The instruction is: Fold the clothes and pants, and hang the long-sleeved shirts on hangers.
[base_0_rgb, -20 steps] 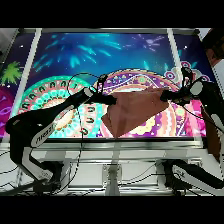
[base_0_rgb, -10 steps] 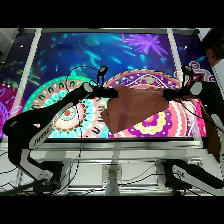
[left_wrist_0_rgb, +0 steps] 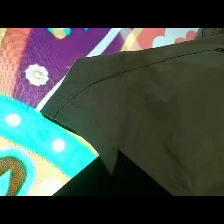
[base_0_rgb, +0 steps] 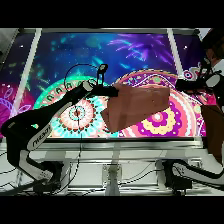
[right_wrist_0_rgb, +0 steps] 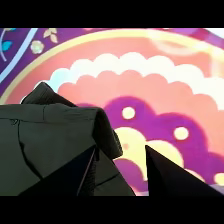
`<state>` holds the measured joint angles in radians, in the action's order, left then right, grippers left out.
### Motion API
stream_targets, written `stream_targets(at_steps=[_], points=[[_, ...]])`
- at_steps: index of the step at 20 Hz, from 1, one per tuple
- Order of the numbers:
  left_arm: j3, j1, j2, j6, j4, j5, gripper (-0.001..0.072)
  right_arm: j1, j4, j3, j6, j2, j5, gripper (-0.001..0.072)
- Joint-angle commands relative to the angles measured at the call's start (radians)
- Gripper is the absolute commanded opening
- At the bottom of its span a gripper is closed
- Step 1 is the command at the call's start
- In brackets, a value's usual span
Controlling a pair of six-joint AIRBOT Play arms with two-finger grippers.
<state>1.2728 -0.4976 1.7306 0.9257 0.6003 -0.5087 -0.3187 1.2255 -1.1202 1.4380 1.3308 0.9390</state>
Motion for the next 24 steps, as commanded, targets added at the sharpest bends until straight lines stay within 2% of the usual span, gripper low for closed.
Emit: stream_targets(at_steps=[1,3,4,10,12,14,17,18,20,24], points=[[0.001,0.0,-0.001,0.0,0.001,0.0,0.0008,-0.092,-0.303,-0.027,-0.193,0.113,0.137,0.0429],[0.001,0.0,-0.001,0.0,0.001,0.0,0.0008,-0.089,-0.38,-0.027,-0.245,0.188,0.169,0.0553],[0.001,0.0,-0.001,0.0,0.001,0.0,0.0008,-0.088,-0.411,-0.027,-0.246,0.219,0.155,0.0576],[0.001,0.0,-0.001,0.0,0.001,0.0,0.0007,-0.043,-0.509,-0.027,-0.285,0.28,0.007,0.0568],[0.001,-0.001,-0.001,0.0,0.0,0.0,0.0008,-0.008,-0.518,-0.027,-0.29,0.28,-0.039,0.0538],[0.001,0.0,-0.001,0.0,0.0,0.001,0.0008,0.025,-0.519,-0.027,-0.301,0.279,-0.069,0.0378],[0.003,0.005,-0.002,0.0,0.0,0.002,0.0007,0.053,-0.52,-0.066,-0.317,0.277,-0.038,0.006],[0.007,0.008,-0.003,0.0,0.0,0.001,0.0008,0.053,-0.518,-0.098,-0.336,0.277,0.003,0.0024],[0.011,0.018,-0.024,-0.006,0.0,0.017,0.0008,0.053,-0.511,-0.182,-0.394,0.275,0.108,0.0025],[0.018,0.059,-0.147,-0.152,0.0,0.12,0.0007,0.054,-0.511,-0.356,-0.471,0.222,0.235,0.0024]])
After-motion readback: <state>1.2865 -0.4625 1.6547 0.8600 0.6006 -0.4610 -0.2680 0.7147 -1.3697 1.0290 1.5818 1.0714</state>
